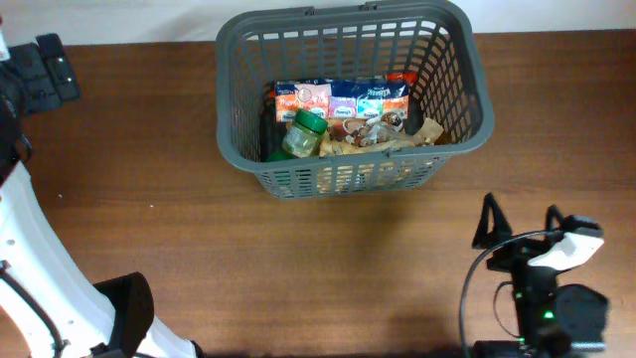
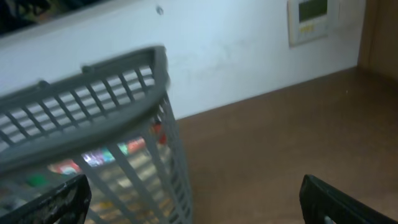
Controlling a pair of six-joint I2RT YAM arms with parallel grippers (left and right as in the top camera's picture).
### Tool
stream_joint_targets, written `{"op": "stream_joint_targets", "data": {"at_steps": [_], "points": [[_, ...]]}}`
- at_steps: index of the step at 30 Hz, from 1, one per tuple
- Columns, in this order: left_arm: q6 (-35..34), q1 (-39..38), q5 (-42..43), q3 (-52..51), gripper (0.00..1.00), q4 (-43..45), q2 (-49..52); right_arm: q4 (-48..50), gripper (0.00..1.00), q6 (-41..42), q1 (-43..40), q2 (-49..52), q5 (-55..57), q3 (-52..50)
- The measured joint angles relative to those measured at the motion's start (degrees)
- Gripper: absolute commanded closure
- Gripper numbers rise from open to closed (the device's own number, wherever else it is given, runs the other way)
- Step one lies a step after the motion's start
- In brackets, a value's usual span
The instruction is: Pack container
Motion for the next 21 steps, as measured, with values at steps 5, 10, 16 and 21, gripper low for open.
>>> {"op": "stream_joint_targets", "data": {"at_steps": [5, 10, 16, 21], "points": [[0.0, 0.0, 0.0, 0.0, 0.01, 0.0, 0.0, 0.3, 0.01, 0.0, 0.0, -8.2, 0.0, -10.3], [0.0, 0.0, 0.0, 0.0, 0.01, 0.0, 0.0, 1.5, 0.01, 0.0, 0.0, -10.0, 0.0, -17.7], [0.0, 0.0, 0.0, 0.0, 0.01, 0.0, 0.0, 5.5, 0.01, -0.2, 0.0, -10.1, 0.5, -20.0], [0.0, 0.0, 0.0, 0.0, 0.01, 0.0, 0.0, 5.6, 0.01, -0.2, 0.0, -10.1, 0.7, -20.2]]}}
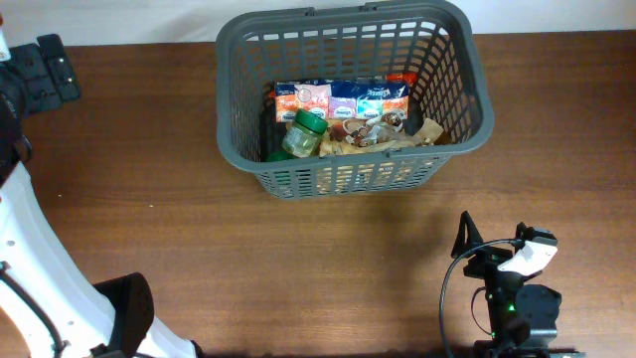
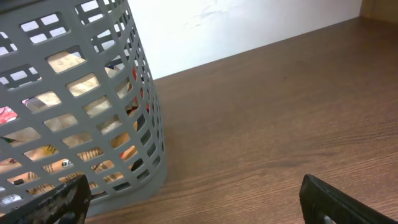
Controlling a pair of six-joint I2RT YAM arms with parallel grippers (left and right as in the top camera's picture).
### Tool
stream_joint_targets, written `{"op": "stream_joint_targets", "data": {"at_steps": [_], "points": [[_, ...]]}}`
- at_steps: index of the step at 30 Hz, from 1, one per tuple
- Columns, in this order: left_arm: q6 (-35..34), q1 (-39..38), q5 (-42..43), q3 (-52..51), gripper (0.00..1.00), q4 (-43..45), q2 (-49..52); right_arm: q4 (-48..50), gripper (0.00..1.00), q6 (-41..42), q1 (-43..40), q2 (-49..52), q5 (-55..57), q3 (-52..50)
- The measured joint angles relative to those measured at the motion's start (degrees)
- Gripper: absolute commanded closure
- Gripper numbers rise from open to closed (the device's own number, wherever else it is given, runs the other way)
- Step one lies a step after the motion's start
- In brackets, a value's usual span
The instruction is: Pack container
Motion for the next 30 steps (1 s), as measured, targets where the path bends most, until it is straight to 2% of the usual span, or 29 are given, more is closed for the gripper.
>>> {"op": "stream_joint_targets", "data": {"at_steps": [15, 19, 22, 25, 28, 30], "points": [[0.0, -0.5, -0.2, -0.2, 0.01, 0.1, 0.0, 0.0, 0.01, 0.0, 0.0, 0.0, 0.0, 0.0], [0.0, -7.2, 0.0, -10.5, 0.01, 0.2, -5.8, 0.0, 0.01, 0.0, 0.0, 0.0, 0.0, 0.0], [0.0, -11.6, 0.2, -23.7, 0.01, 0.6, -14.8, 0.0, 0.01, 0.0, 0.0, 0.0, 0.0, 0.0], [0.0, -11.7, -1.1, -41.1, 0.01, 15.4, -28.5, 0.1, 0.01, 0.0, 0.0, 0.0, 0.0, 0.0], [0.0, -11.7, -1.8, -65.2, 0.01, 48.6, -44.4, 0.2, 0.01, 0.0, 0.0, 0.0, 0.0, -0.1], [-0.1, -11.7, -2.0, -78.8, 0.01, 62.9, -53.5, 0.3, 0.01, 0.0, 0.0, 0.0, 0.0, -0.1]]}}
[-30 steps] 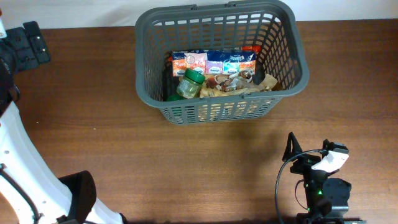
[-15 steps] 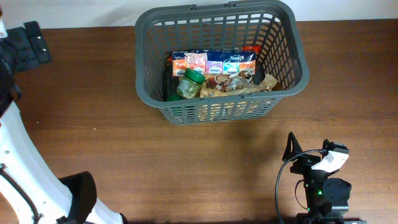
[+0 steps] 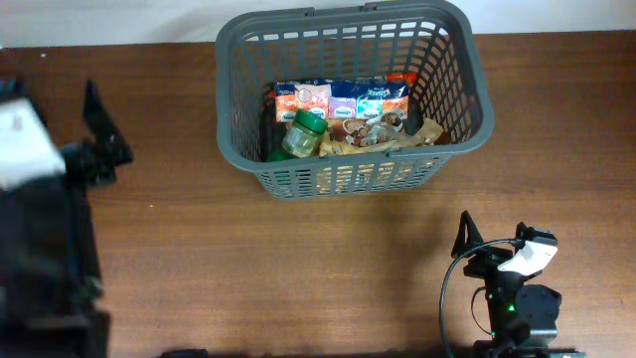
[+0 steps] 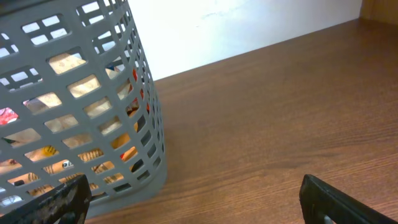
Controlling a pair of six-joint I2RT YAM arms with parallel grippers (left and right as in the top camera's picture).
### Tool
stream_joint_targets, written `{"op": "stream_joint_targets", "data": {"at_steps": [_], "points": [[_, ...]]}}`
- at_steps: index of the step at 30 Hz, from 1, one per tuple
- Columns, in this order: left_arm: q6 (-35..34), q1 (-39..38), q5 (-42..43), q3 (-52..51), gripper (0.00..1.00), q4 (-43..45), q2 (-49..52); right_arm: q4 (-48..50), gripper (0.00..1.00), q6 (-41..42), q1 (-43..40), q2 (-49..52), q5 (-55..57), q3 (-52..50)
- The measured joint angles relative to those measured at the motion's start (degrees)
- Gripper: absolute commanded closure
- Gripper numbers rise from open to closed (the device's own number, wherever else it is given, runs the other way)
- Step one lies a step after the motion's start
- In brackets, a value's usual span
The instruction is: Pack container
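Note:
A grey plastic basket (image 3: pixel 452 75) stands at the back middle of the wooden table (image 3: pixel 328 259). Inside it lie a row of colourful snack packets (image 3: pixel 343 97), a green-lidded bottle (image 3: pixel 303 132) and some tan wrapped items (image 3: pixel 393 139). My right gripper (image 3: pixel 492 227) is near the front right, open and empty, pointing at the basket's lower right corner (image 4: pixel 146 168). In the right wrist view the right gripper (image 4: pixel 193 199) has nothing but bare wood between its fingertips. My left gripper (image 3: pixel 70 124) is at the left, blurred. One black finger (image 3: pixel 99 129) shows, set wide of the wrist.
A white wall (image 4: pixel 249 25) runs behind the table's far edge. The left arm's dark body (image 3: pixel 45 259) covers the front left corner. Bare wood lies between the basket and the right gripper.
My left arm has shifted from the far left corner to the left side of the table, now blurred. The right arm and the basket's contents look unchanged.
At first my right gripper was open at the front right, level with the basket's rim. A moment later it sat lower and further left, facing the basket's lower corner, and it has stayed there. The left arm moved only at the end.

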Motion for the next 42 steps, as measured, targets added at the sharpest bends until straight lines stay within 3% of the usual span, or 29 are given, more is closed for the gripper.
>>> {"op": "stream_joint_targets", "data": {"at_steps": [2, 7, 10, 16, 24, 42], "points": [[-0.1, -0.7, -0.1, -15.6, 0.01, 9.0, -10.9, 0.0, 0.01, 0.0, 0.0, 0.0, 0.0, 0.0], [-0.1, -6.0, -0.2, -42.9, 0.01, 13.0, -31.3, 0.2, 0.01, 0.0, 0.0, -0.2, 0.0, -0.1], [-0.1, -7.9, -0.3, -53.1, 0.01, 13.5, -37.5, 0.2, 0.01, 0.0, 0.0, -0.2, 0.0, -0.1], [-0.1, -8.7, -0.3, -70.5, 0.01, 22.4, -45.8, 0.2, 0.01, 0.0, 0.0, -0.2, 0.0, -0.1], [-0.1, -8.7, -0.3, -80.9, 0.01, 27.3, -50.0, 0.2, 0.01, 0.0, 0.0, -0.2, 0.0, -0.1], [-0.1, -8.7, -0.3, -81.0, 0.01, 27.6, -50.2, 0.2, 0.01, 0.0, 0.0, -0.2, 0.0, -0.1]]}}
